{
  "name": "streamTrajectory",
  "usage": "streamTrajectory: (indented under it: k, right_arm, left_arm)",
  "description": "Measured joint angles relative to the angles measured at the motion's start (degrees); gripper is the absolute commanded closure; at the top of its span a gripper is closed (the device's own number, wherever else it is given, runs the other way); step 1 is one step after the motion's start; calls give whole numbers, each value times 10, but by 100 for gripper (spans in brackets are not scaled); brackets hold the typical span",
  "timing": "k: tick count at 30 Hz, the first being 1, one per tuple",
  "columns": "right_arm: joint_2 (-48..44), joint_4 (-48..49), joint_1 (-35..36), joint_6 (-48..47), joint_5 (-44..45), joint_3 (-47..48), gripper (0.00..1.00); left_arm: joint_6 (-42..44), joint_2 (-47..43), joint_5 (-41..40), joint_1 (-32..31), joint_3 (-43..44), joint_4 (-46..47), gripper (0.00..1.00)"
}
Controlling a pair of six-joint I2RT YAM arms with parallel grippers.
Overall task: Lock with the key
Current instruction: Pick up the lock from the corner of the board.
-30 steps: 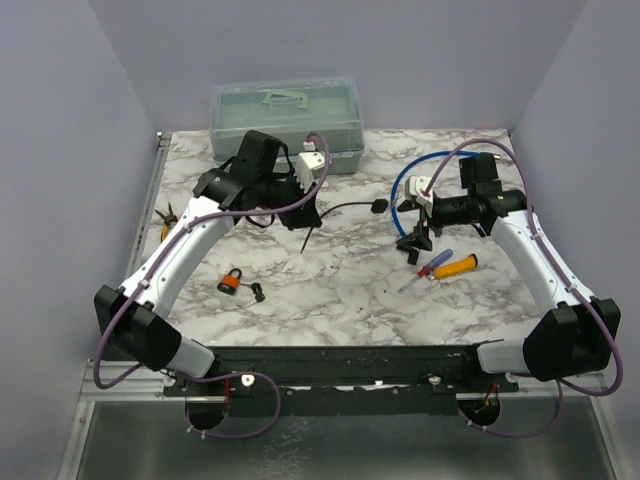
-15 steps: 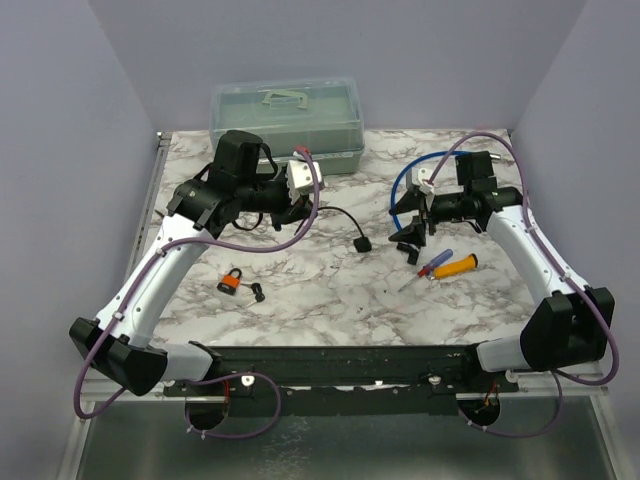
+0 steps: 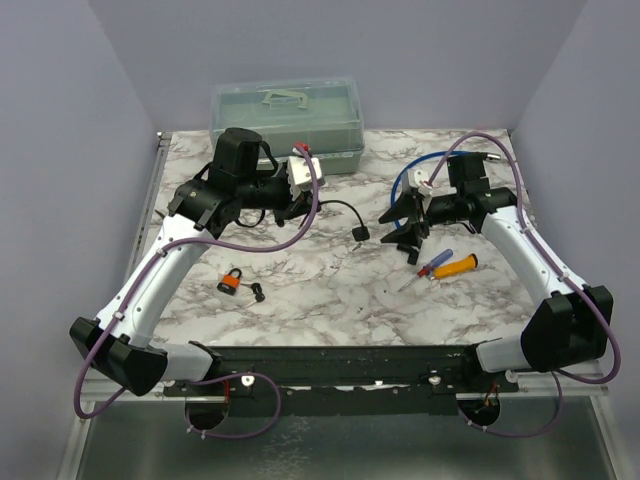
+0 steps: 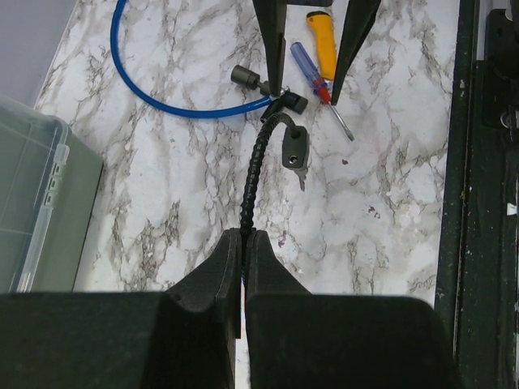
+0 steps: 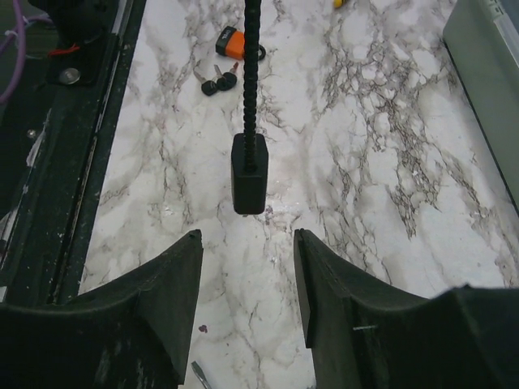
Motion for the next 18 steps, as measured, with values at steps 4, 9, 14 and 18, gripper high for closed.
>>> streamTrajectory:
  k: [4, 9, 14, 18]
  right_arm:
    - [0, 11, 8, 14, -7, 0, 47]
    - [0, 25, 17, 26, -10, 0, 56]
    - [0, 37, 20, 39, -13, 0, 63]
    - [0, 44, 23, 48, -18, -2, 63]
  left_arm:
    - [-9, -1, 0, 0, -3, 10, 100]
    - [-16, -3, 0, 0, -8, 19, 100]
    - [-21, -3, 0, 0, -8, 29, 100]
    - [-31, -3, 0, 0, -8, 35, 100]
